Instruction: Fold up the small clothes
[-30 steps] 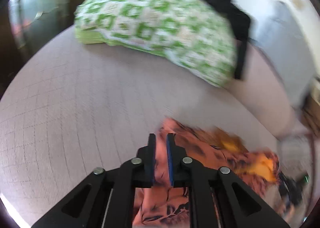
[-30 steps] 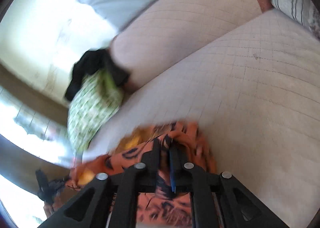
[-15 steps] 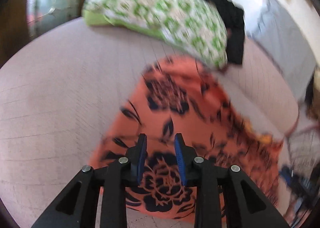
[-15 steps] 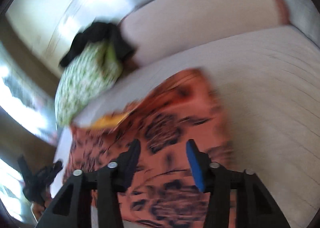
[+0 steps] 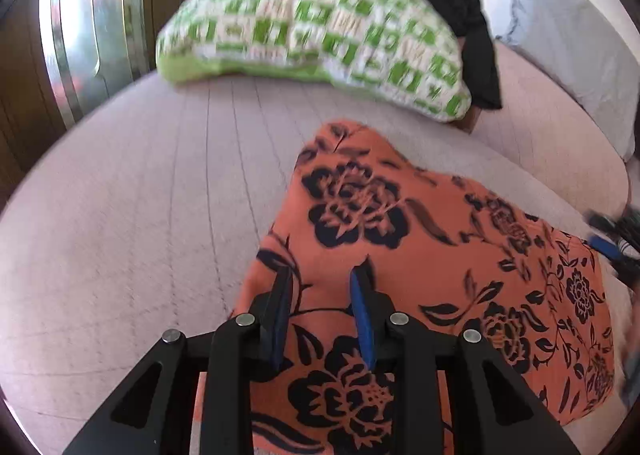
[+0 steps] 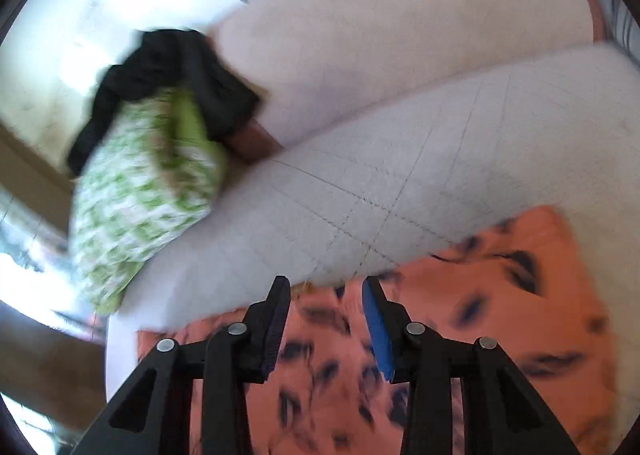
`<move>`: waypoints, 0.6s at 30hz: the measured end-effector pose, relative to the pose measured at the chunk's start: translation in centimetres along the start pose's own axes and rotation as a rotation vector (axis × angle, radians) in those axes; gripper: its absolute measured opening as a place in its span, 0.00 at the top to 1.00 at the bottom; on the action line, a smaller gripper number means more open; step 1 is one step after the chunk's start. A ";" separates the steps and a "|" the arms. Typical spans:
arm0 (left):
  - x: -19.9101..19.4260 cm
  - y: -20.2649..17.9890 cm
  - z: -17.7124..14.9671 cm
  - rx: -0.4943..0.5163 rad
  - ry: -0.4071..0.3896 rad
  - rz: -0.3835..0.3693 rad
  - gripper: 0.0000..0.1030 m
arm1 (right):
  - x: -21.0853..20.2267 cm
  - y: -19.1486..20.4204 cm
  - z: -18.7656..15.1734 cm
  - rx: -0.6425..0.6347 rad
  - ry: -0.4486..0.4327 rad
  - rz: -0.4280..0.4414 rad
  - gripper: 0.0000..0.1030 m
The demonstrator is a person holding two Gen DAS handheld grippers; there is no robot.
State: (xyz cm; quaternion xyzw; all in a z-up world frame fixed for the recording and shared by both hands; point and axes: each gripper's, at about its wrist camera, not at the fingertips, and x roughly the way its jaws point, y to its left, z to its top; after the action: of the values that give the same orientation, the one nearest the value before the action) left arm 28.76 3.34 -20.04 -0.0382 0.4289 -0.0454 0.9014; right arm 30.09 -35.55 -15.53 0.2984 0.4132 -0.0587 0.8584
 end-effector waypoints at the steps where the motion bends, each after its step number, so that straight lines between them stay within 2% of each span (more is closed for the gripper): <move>1: -0.5 -0.4 -0.2 0.015 -0.018 -0.001 0.71 | -2.2 -0.2 -1.4 -0.046 -0.014 0.006 0.60; 3: -3.0 -1.9 -1.3 0.071 -0.075 -0.021 0.62 | -7.7 -0.7 -5.7 -0.129 -0.044 0.014 0.59; 5: -5.4 -3.2 -2.9 0.108 -0.118 -0.036 0.25 | -11.5 -2.1 -9.3 -0.131 -0.055 0.043 0.57; 6: -7.0 -4.2 -3.9 0.117 -0.142 -0.032 0.21 | -13.6 -3.1 -11.6 -0.123 -0.061 0.057 0.56; 8: -10.1 -5.8 -6.6 0.150 -0.173 -0.060 0.20 | -16.8 -5.1 -15.3 -0.127 -0.086 0.037 0.51; 10: -12.5 -7.1 -9.2 0.199 -0.192 -0.071 0.16 | -19.5 -7.2 -18.7 -0.136 -0.086 0.024 0.51; 11: -14.1 -8.3 -11.2 0.259 -0.189 -0.088 0.14 | -20.5 -8.1 -19.5 -0.126 -0.089 0.037 0.51; 14: -17.0 -10.5 -14.5 0.387 -0.151 -0.126 0.14 | -22.1 -9.9 -21.7 -0.055 -0.129 0.076 0.51; 18: -21.0 -12.0 -16.1 0.384 -0.110 -0.165 0.14 | -22.6 -10.8 -23.4 -0.022 -0.183 0.129 0.51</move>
State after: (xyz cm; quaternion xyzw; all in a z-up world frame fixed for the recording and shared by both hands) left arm 2.48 -6.65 -12.71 0.0968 0.3581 -0.1975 0.9074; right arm -4.21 -34.49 -14.93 0.3085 0.3137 -0.0258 0.8976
